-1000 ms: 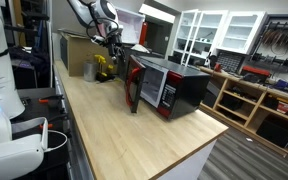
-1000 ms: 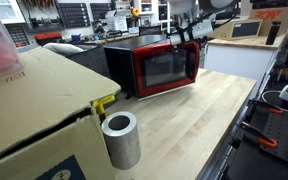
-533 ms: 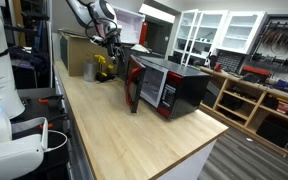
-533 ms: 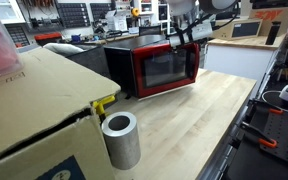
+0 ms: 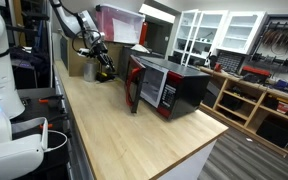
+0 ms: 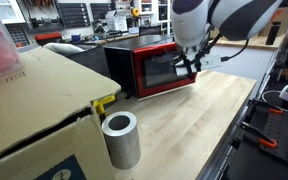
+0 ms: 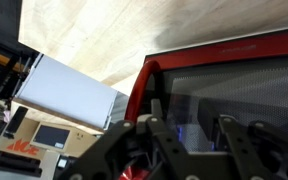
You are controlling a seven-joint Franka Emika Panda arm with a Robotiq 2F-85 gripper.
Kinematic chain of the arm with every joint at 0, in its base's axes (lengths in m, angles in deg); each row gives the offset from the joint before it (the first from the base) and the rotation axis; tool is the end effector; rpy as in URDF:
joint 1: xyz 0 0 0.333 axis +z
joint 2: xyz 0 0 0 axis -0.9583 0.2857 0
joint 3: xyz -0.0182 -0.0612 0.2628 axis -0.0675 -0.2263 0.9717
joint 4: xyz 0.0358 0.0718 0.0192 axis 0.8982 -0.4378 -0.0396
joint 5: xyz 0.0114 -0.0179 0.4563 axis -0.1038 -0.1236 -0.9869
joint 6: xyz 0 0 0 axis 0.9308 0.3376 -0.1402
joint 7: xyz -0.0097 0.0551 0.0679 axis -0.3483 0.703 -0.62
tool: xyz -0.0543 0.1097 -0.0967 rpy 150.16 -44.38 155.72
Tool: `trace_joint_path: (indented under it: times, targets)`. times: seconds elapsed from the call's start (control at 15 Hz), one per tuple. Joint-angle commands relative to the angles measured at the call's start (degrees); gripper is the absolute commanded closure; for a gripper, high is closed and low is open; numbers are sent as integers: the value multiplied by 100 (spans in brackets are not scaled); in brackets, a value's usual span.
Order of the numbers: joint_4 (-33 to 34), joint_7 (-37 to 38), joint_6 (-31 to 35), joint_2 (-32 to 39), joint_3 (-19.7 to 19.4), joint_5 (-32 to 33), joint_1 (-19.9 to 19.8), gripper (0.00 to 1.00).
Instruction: Close the door of the microwave
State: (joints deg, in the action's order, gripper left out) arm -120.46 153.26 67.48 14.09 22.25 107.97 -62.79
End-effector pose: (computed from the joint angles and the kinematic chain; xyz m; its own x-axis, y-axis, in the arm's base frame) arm 0.4721 0.1240 0.1406 0.5509 -0.4568 0.6984 -0.7782 -0.5834 0.2323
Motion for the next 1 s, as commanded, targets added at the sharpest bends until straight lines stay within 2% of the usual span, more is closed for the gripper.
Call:
trace_joint_path:
  times: [0.0,0.13,0.2,0.47,0.93]
  targets:
    - [-189,1224,-475,470,-30,1596,104,88]
    - [-190,1602,-930,803,-105,2452,88,99]
    - [-174,1698,-1156,926,-144,2831,74,100]
    - [-137,1980,-1758,1366,-214,3844,21,100]
    - [-85,1931,-2174,1823,-401,5158,-293,100]
